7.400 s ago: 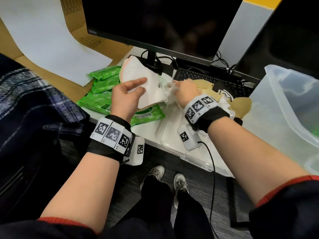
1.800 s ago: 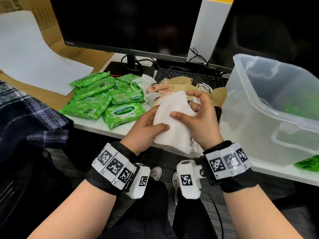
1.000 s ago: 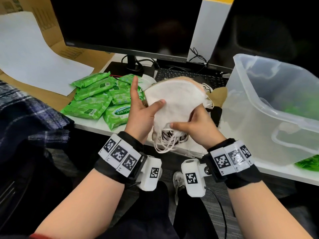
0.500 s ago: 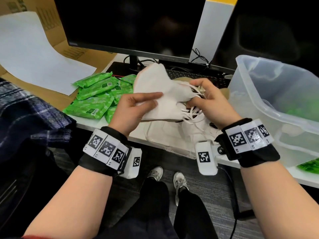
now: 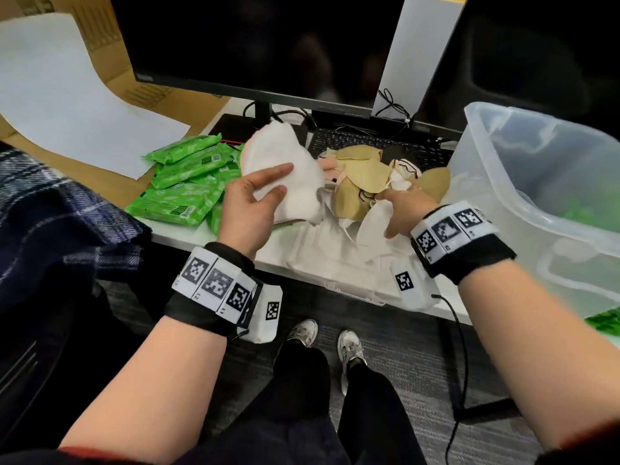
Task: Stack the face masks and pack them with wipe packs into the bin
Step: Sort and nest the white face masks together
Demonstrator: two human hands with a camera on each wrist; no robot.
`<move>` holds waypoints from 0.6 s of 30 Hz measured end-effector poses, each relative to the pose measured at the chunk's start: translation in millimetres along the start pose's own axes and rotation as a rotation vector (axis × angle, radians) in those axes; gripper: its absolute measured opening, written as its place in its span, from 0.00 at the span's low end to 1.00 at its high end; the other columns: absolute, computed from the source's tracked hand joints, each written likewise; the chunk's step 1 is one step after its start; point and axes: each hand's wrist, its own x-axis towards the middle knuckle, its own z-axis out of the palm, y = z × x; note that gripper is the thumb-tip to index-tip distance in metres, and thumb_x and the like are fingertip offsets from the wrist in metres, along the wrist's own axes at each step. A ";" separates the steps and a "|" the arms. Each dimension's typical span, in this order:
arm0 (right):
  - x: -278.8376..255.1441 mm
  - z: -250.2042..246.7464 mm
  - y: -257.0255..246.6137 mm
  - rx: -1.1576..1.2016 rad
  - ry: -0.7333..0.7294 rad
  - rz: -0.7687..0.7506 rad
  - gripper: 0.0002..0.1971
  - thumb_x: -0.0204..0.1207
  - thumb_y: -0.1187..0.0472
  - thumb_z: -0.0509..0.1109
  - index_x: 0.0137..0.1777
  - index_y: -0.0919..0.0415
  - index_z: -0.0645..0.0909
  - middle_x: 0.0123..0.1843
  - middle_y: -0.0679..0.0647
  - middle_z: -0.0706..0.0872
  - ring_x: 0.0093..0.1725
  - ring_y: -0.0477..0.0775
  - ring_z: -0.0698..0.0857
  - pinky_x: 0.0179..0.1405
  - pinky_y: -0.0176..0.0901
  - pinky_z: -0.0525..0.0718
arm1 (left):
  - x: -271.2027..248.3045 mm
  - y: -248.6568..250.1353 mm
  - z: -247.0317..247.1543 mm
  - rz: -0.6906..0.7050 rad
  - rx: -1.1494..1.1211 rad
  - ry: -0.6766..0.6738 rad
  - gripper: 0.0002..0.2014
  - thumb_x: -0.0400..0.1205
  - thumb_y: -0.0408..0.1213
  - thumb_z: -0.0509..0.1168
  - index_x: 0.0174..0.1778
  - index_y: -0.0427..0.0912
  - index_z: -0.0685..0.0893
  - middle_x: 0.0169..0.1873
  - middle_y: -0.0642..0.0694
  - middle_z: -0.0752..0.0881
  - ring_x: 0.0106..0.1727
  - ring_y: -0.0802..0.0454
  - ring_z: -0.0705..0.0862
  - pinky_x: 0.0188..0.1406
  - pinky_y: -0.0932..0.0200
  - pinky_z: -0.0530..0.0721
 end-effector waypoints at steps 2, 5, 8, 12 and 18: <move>5.0 -3.2 -3.0 -0.054 -0.075 -0.019 0.41 0.68 0.61 0.77 0.79 0.55 0.60 0.73 0.63 0.73 0.72 0.65 0.71 0.64 0.53 0.75 | -1.4 0.2 3.4 -0.010 -0.009 -0.018 0.18 0.79 0.22 0.63 0.57 0.50 0.82 0.55 0.52 0.84 0.60 0.62 0.80 0.67 0.67 0.74; 14.6 1.0 -4.0 -0.027 -0.131 -0.047 0.44 0.64 0.58 0.81 0.78 0.53 0.61 0.68 0.60 0.79 0.61 0.64 0.80 0.56 0.52 0.79 | -2.7 0.0 5.2 -0.017 -0.007 -0.048 0.18 0.79 0.23 0.63 0.58 0.50 0.82 0.56 0.51 0.85 0.60 0.61 0.80 0.66 0.67 0.75; 25.6 14.0 -3.2 -0.127 -0.045 -0.057 0.36 0.62 0.55 0.80 0.70 0.56 0.70 0.55 0.59 0.85 0.51 0.62 0.85 0.51 0.52 0.85 | -3.2 -1.3 4.9 -0.031 -0.017 -0.058 0.18 0.79 0.23 0.63 0.59 0.48 0.83 0.55 0.51 0.85 0.60 0.61 0.81 0.68 0.62 0.75; 39.8 15.5 3.3 0.013 -0.041 0.006 0.27 0.63 0.56 0.79 0.62 0.64 0.79 0.45 0.61 0.88 0.44 0.64 0.88 0.46 0.58 0.88 | -2.4 -4.7 1.3 -0.044 -0.011 -0.035 0.18 0.78 0.23 0.64 0.57 0.49 0.83 0.55 0.50 0.86 0.61 0.59 0.81 0.69 0.60 0.75; 18.9 -19.9 -0.9 0.555 0.358 0.018 0.20 0.70 0.63 0.76 0.62 0.63 0.81 0.58 0.58 0.83 0.53 0.53 0.81 0.38 0.33 0.76 | -1.5 -9.7 0.3 -0.127 -0.036 0.018 0.16 0.78 0.26 0.65 0.53 0.52 0.85 0.54 0.50 0.86 0.60 0.57 0.82 0.64 0.61 0.77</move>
